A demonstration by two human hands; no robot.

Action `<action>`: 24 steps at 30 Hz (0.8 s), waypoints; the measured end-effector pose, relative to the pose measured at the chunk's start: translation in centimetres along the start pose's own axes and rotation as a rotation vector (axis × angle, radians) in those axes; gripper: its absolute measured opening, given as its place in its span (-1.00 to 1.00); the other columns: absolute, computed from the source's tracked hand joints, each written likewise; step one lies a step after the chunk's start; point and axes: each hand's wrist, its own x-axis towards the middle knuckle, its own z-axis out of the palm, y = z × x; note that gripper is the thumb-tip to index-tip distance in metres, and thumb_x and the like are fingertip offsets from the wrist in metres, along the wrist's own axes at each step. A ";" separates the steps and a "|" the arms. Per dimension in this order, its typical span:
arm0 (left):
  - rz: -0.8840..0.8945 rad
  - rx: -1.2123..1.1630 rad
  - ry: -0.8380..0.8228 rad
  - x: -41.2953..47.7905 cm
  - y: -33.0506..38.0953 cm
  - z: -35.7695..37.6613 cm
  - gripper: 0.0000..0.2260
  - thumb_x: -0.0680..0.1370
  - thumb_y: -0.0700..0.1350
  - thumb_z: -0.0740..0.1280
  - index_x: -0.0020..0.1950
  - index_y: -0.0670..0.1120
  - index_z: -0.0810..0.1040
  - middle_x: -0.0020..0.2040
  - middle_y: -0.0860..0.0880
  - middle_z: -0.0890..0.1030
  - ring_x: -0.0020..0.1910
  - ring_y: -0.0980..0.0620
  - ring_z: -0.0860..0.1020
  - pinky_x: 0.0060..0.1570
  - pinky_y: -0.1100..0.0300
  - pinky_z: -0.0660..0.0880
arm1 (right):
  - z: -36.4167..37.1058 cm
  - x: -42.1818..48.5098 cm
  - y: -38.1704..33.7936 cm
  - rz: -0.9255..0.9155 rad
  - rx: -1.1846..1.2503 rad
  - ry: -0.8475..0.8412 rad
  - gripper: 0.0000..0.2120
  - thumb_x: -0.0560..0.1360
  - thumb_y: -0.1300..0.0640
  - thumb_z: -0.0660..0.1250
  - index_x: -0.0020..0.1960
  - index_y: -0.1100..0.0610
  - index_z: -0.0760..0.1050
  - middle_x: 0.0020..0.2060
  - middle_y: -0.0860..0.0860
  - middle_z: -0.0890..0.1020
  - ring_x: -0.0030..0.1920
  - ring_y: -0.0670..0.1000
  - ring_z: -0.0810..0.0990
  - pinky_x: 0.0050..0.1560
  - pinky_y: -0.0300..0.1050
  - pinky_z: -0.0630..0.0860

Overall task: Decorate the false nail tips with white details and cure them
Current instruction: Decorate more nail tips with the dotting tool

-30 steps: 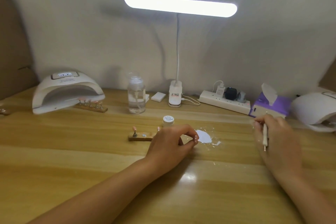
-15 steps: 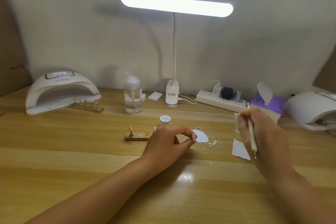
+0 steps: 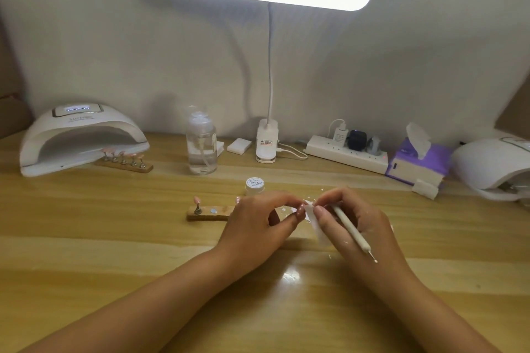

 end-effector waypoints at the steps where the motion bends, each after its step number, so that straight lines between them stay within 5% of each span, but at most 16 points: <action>1: 0.005 0.005 -0.001 0.0 0.0 0.0 -0.88 0.53 -0.08 0.45 0.05 0.05 0.69 -0.15 0.31 0.62 -0.45 0.16 0.52 -0.36 0.38 0.35 | 0.0 0.0 0.0 0.009 0.002 -0.001 -0.97 0.53 0.15 0.41 -0.09 0.04 0.58 -0.25 -0.16 0.65 -0.23 -0.12 0.63 -0.31 -0.21 0.53; 9: 0.033 0.008 -0.017 -0.1 0.1 -0.1 -0.87 0.52 -0.10 0.45 0.05 0.03 0.69 -0.09 0.21 0.66 -0.42 0.14 0.53 -0.35 0.31 0.43 | 0.4 0.0 -0.2 0.076 -0.007 0.015 -0.92 0.48 0.11 0.48 -0.10 0.09 0.60 -0.27 -0.12 0.67 -0.24 -0.16 0.64 -0.28 -0.40 0.46; 17: 0.070 0.056 -0.008 -0.2 0.2 -0.2 -0.86 0.52 -0.07 0.44 0.06 0.03 0.70 -0.13 0.22 0.62 -0.43 0.19 0.50 -0.33 0.33 0.42 | 0.2 -0.1 -0.4 0.067 -0.069 -0.001 -0.92 0.48 0.09 0.47 -0.10 0.08 0.61 -0.31 0.01 0.66 -0.28 0.05 0.62 -0.23 0.03 0.53; 24: 0.084 0.075 -0.003 -0.3 0.2 -0.2 -0.84 0.52 -0.07 0.42 0.09 0.03 0.70 -0.05 0.13 0.68 -0.44 0.22 0.48 -0.33 0.24 0.49 | 0.2 -0.1 -0.5 0.069 -0.068 -0.018 -0.94 0.48 0.10 0.48 -0.10 0.08 0.62 -0.31 0.01 0.66 -0.27 0.05 0.62 -0.22 0.07 0.54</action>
